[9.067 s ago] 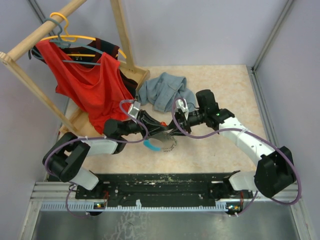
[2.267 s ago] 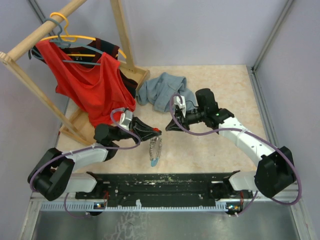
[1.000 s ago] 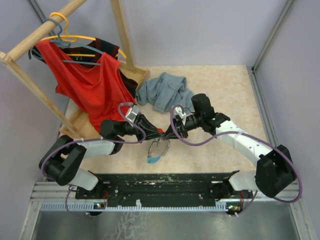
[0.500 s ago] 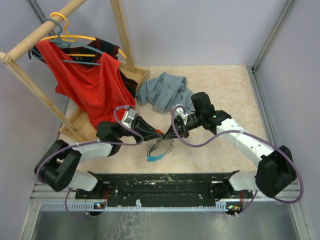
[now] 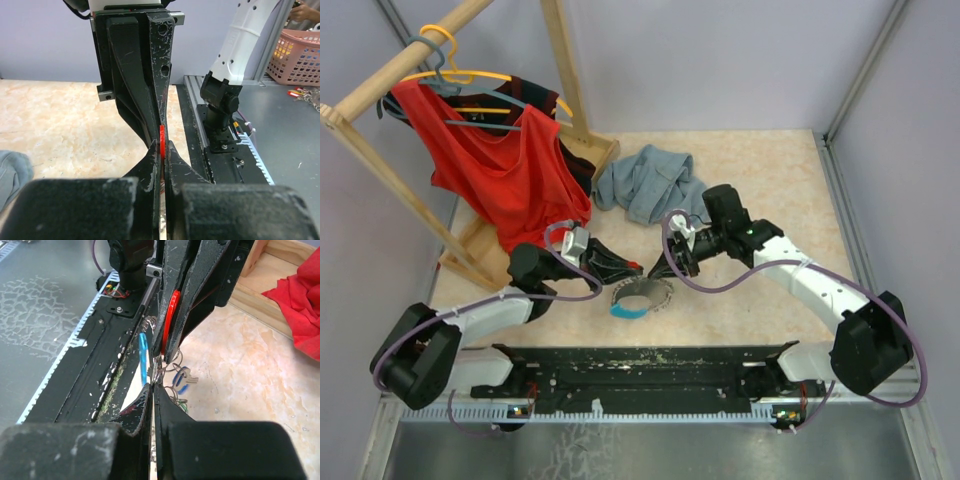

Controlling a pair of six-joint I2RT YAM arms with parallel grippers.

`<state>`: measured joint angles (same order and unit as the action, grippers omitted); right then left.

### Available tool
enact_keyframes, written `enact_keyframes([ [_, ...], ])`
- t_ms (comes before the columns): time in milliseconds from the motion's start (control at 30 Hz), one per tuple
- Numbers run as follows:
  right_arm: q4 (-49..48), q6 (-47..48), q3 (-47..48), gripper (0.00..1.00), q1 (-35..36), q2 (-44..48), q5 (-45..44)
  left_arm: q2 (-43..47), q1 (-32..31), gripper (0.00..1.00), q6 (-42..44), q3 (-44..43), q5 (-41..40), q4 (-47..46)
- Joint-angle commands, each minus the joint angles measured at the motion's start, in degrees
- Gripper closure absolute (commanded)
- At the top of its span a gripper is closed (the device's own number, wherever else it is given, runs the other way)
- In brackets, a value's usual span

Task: Remove the keys from the keyring

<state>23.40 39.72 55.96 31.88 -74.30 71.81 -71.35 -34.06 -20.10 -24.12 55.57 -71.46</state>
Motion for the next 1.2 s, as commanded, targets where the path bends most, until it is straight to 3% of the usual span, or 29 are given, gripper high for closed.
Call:
enact_keyframes([
  [0,-1.8,-0.4,0.5,1.00,-0.3,0.6,-0.3,2.4,0.5,1.00,5.2,-1.0,-2.0,4.9],
  [267,-3.5,1.6,-1.3,1.00,2.0,-0.5,-6.2,2.4,0.4,1.00,2.9,-5.4,0.2,3.4],
  [467,-3.9,3.2,-1.9,1.00,2.2,-0.7,-5.1,-3.0,-0.1,1.00,-7.3,-6.1,2.6,-11.9],
  [567,-4.0,3.1,-1.9,1.00,2.2,-0.8,-4.2,-4.4,-0.5,1.00,-9.0,-5.8,2.2,-13.6],
  [667,-5.4,1.0,-1.8,1.00,2.2,-0.9,-3.4,-4.5,-1.3,1.00,-7.9,-5.8,1.1,-11.7],
  [900,-7.0,-3.9,-1.3,0.79,1.7,-0.8,-1.7,-0.1,-4.1,1.00,2.9,-6.9,-2.8,2.8],
  [1167,-6.5,-3.5,-1.1,0.79,1.6,-0.9,-0.1,2.1,-7.4,1.00,9.9,-9.1,-7.1,13.5],
])
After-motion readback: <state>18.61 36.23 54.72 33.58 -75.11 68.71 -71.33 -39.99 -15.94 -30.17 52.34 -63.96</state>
